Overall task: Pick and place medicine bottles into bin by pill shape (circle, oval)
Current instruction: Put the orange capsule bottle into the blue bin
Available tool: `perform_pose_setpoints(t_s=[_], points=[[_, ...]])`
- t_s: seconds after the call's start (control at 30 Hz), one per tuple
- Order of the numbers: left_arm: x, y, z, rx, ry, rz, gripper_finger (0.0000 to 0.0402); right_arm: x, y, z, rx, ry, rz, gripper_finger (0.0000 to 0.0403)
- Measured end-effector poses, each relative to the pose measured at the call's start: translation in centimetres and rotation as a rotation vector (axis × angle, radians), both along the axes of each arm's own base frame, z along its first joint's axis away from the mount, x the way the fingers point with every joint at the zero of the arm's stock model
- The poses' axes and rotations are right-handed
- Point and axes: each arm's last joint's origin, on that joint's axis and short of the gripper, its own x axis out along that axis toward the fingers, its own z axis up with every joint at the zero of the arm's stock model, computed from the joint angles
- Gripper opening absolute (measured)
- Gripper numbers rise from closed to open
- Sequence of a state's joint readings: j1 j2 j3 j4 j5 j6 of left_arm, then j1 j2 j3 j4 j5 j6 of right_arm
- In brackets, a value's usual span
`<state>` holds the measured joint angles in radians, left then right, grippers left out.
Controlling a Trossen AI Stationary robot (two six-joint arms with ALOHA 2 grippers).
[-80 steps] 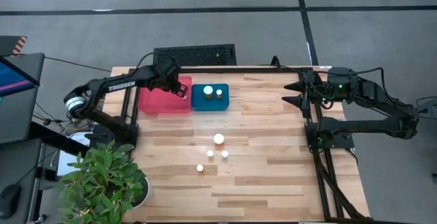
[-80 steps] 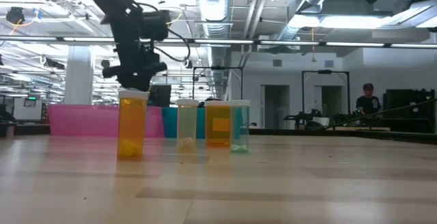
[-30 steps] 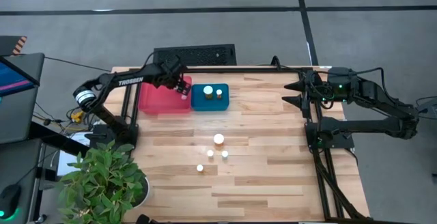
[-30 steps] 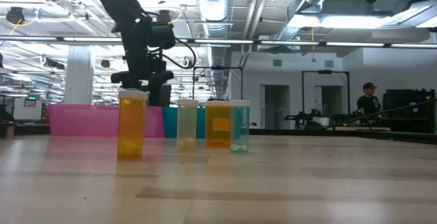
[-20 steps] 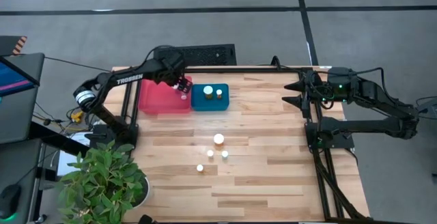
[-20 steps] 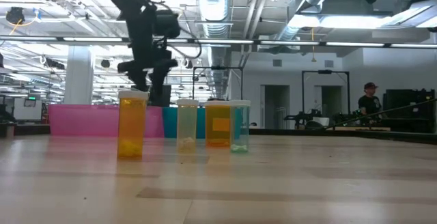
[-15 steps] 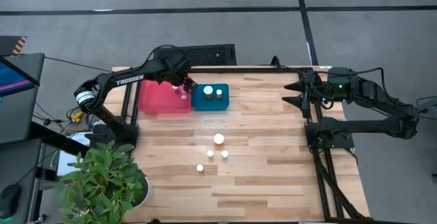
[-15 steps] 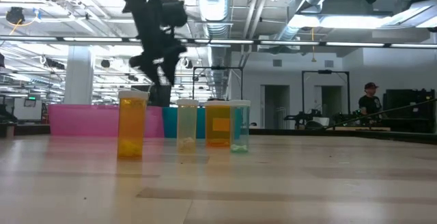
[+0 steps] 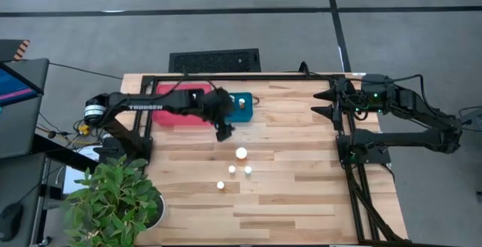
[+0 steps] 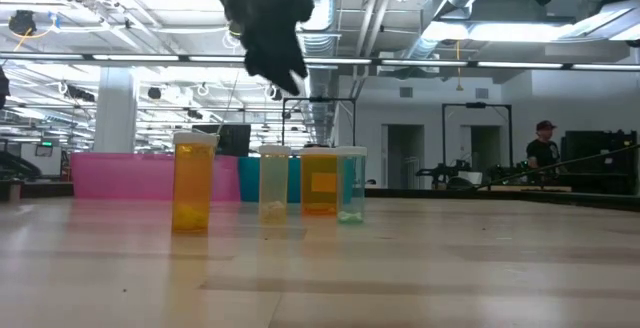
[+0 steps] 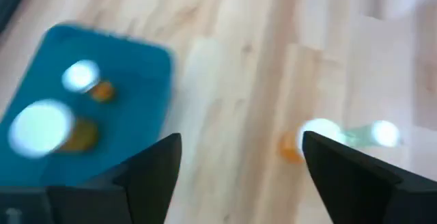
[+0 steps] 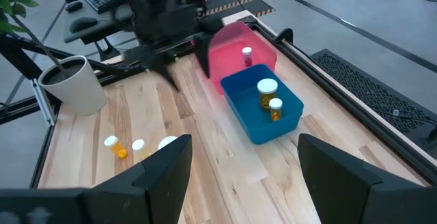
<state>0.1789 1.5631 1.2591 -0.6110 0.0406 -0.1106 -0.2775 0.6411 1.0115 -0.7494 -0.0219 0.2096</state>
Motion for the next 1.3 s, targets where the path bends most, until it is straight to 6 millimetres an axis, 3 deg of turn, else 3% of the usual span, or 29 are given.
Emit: perform_pose_setpoints(t_s=[0.2,0.6,1.07,1.3], points=[[1.8,-3.1,-0.5,0.051,-0.069,-0.172,0.0331,0.0,0.0,0.0,0.001,0.001,0.001,0.0276],[4.8,-6.2,-5.0,0.027,-0.010,-0.313,0.0332,-0.2,0.1,-0.4,0.017,0.046,0.006,0.0276],[5.5,-7.4,-8.5,0.042,0.111,-0.308,0.0332,-0.2,0.1,-0.5,0.018,0.056,0.009,0.0276],[5.5,-7.6,-8.8,0.064,0.136,-0.296,0.0330,-0.2,0.1,-0.5,0.011,0.058,0.013,0.0276]])
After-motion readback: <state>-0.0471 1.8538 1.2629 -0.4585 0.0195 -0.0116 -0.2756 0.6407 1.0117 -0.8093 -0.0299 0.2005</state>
